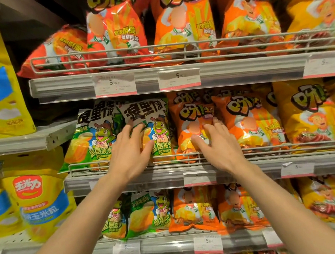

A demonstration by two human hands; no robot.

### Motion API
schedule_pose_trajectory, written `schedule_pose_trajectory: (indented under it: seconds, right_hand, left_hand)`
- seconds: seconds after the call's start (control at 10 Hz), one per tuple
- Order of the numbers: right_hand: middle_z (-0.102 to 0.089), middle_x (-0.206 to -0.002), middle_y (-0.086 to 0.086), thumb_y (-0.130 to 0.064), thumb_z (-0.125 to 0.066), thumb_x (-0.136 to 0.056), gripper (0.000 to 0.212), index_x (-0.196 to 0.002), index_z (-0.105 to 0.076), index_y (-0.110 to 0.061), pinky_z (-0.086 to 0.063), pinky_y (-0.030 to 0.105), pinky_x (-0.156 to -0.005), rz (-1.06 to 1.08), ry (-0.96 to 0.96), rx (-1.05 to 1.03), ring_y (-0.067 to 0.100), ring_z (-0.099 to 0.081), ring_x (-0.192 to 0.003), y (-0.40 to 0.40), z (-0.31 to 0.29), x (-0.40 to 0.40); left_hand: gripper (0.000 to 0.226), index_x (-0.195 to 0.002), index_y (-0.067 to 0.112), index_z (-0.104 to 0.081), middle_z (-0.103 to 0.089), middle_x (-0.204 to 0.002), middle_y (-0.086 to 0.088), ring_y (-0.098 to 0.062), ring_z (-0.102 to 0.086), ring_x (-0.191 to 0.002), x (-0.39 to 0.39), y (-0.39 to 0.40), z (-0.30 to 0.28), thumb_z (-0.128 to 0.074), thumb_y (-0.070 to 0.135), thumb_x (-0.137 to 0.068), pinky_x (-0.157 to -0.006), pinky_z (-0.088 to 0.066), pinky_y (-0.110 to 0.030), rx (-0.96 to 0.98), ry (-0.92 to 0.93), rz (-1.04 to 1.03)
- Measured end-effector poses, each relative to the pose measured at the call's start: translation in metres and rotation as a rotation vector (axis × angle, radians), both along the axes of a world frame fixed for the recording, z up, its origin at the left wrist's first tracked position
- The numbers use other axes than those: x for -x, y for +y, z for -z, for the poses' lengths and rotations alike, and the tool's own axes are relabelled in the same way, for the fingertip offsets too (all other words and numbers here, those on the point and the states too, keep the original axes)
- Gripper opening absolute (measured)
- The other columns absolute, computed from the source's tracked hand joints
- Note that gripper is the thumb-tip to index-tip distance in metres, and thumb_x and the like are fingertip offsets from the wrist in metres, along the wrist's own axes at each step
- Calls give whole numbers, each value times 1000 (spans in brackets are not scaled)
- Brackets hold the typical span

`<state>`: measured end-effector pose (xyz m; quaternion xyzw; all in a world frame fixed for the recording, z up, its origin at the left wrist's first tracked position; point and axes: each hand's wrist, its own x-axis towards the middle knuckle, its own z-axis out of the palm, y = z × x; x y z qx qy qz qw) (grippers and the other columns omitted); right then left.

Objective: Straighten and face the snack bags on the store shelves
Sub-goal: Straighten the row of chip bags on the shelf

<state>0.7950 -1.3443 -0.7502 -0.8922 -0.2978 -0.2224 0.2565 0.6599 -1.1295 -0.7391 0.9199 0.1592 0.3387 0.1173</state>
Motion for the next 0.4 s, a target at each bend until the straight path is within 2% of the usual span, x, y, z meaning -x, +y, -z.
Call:
schedule_pose_trajectory:
  seconds: [0.1,0.2,0.3,0.4]
  right_hand:
    - [-29,-166,8,-60,-49,-100,66,-151,-45,-19,-25,39,-121,-68,52,-156,23,-26,-153,-7,-3,2]
    - [-42,-155,3,-53,-54,-100,57,-144,-54,-18,-33,36,-115,-67,8,-229,20,-38,-144,-13,3,8]
    - [-54,-134,-2,-45,-59,-100,45,-135,-60,-17,-44,33,-105,-53,-4,-309,17,-51,-127,-13,7,18]
    - [-57,-120,-7,-42,-61,-99,37,-129,-63,-21,-51,37,-95,-21,26,-372,15,-58,-112,-16,3,31]
  left_hand:
    - [59,-153,20,-40,-46,-152,-8,-24,-40,-141,11,2,-9,-55,42,-101,-113,-36,-43,-4,-110,50]
    - [52,-148,18,-46,-54,-143,-6,-22,-50,-132,21,5,-14,-55,41,-101,-105,-42,-40,-81,-135,70]
    - [48,-142,17,-53,-57,-135,-4,-22,-57,-121,28,9,-21,-56,41,-101,-97,-48,-41,-73,-135,108]
    - [45,-140,20,-55,-60,-129,1,-18,-60,-114,36,11,-26,-58,40,-100,-92,-51,-40,-31,-144,156]
